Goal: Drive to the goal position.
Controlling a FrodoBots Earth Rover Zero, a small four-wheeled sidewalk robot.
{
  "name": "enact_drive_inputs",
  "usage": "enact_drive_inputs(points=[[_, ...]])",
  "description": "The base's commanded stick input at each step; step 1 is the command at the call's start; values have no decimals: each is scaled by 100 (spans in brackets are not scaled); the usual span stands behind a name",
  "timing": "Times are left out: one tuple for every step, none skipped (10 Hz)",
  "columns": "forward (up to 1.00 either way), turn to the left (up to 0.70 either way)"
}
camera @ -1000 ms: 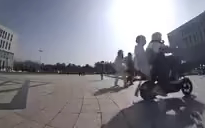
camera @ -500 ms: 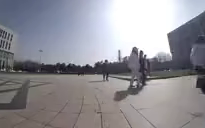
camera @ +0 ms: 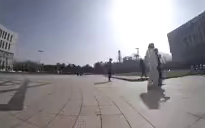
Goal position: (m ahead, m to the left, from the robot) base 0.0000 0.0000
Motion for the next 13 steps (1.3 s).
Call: enact_drive_inputs(points=[[50,0],[50,0],[50,0],[50,0],[50,0],[50,0],[50,0],[50,-13],[50,-30],[50,-47],[50,-24],[50,0],[50,0]])
